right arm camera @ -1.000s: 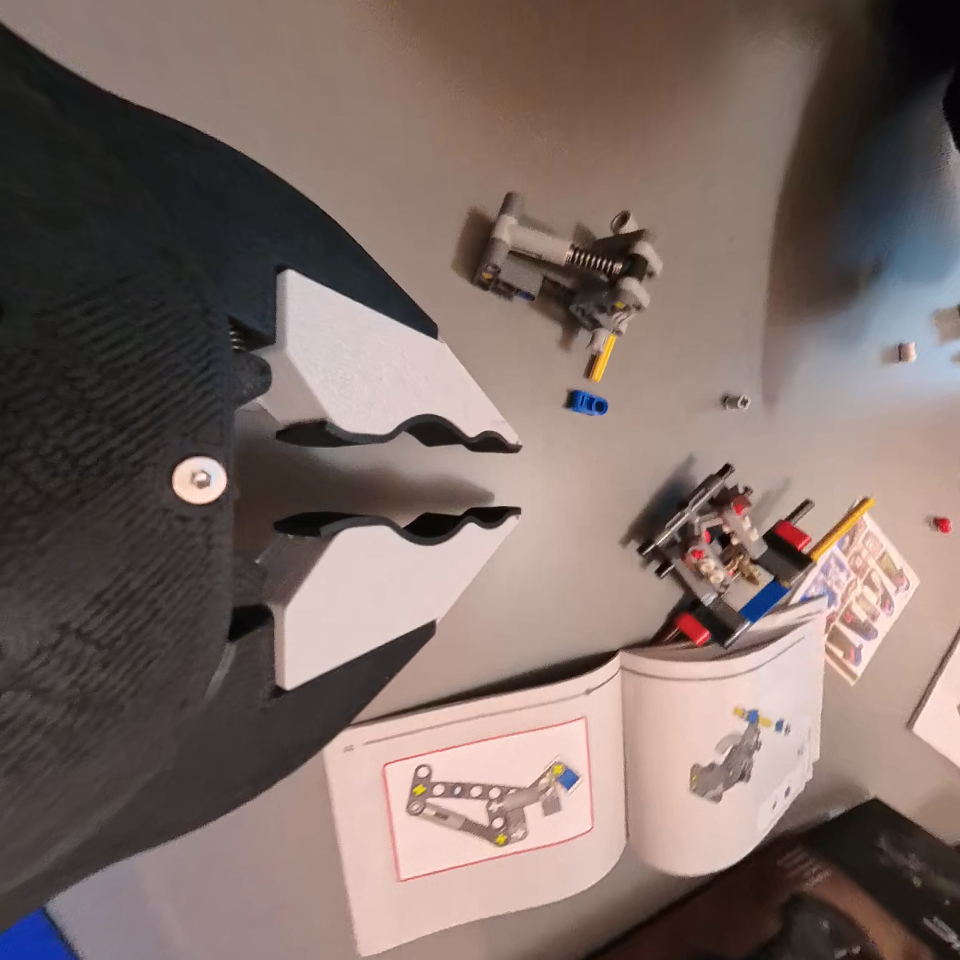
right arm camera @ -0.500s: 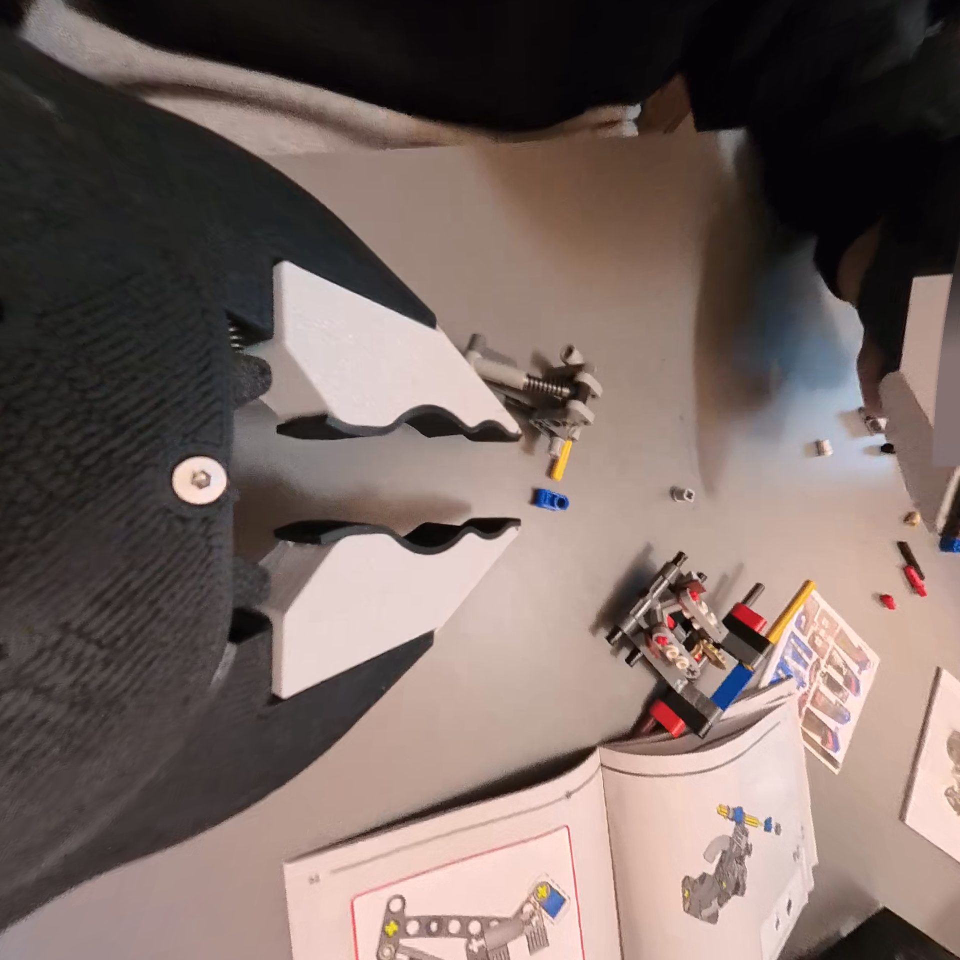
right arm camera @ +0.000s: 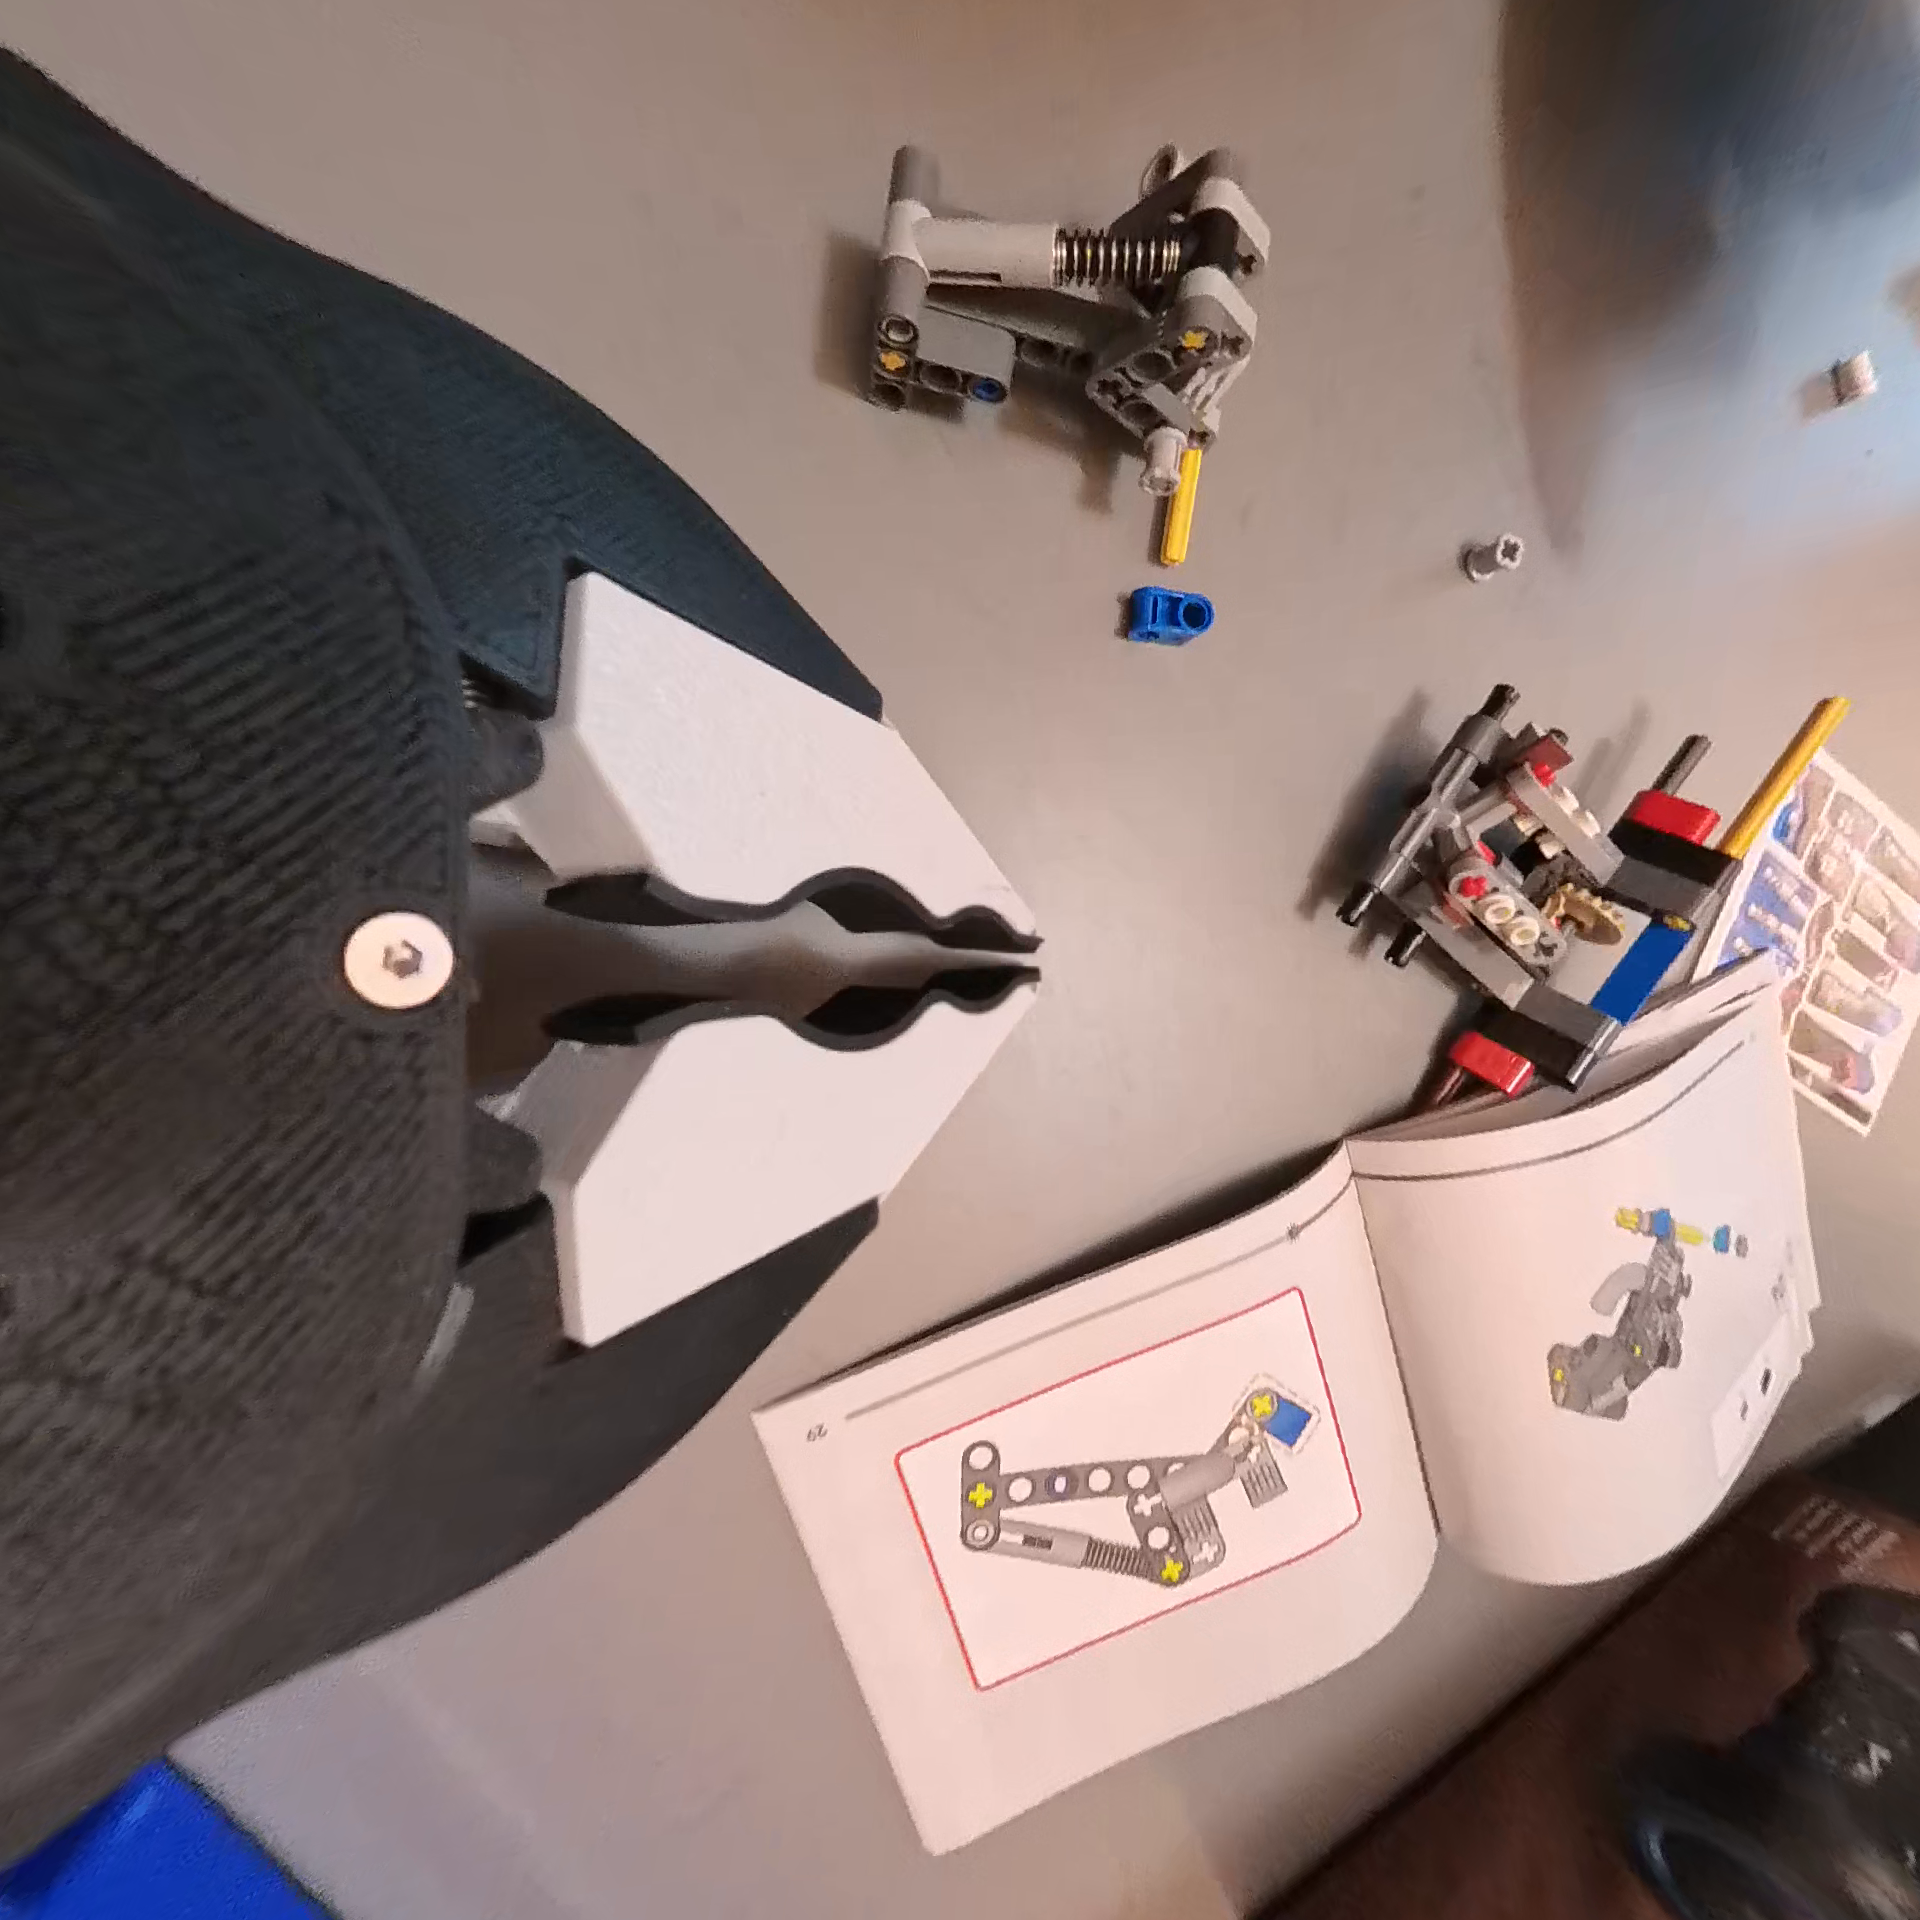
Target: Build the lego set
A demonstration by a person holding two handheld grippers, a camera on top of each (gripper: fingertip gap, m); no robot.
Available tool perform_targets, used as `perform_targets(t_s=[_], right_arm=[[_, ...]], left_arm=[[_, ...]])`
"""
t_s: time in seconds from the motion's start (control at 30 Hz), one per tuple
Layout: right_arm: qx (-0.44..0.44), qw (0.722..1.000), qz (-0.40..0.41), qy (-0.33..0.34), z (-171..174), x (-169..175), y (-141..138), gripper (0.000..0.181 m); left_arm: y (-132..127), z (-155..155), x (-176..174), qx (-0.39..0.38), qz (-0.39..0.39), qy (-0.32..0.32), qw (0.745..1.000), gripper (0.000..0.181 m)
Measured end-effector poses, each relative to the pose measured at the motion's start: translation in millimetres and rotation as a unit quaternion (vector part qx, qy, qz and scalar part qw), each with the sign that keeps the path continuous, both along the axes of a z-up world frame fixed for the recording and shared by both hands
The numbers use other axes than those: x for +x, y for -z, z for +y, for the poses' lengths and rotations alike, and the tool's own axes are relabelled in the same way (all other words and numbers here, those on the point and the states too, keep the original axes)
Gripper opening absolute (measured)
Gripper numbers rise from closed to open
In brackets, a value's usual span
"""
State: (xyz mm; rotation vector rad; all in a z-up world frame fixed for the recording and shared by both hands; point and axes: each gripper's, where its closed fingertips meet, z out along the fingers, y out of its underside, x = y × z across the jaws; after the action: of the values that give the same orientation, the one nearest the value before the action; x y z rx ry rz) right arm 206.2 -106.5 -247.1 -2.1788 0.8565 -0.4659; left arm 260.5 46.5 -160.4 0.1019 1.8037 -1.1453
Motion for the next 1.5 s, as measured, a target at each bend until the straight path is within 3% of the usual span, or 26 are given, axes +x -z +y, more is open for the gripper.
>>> perform_targets(t_s=[1.5], right_arm=[[0.012,1.0,0.008,-0.014,4,4,1,0.0]], left_arm=[[16,-9,-8,0.061,-0.02,0.02,0.998,0.0]])
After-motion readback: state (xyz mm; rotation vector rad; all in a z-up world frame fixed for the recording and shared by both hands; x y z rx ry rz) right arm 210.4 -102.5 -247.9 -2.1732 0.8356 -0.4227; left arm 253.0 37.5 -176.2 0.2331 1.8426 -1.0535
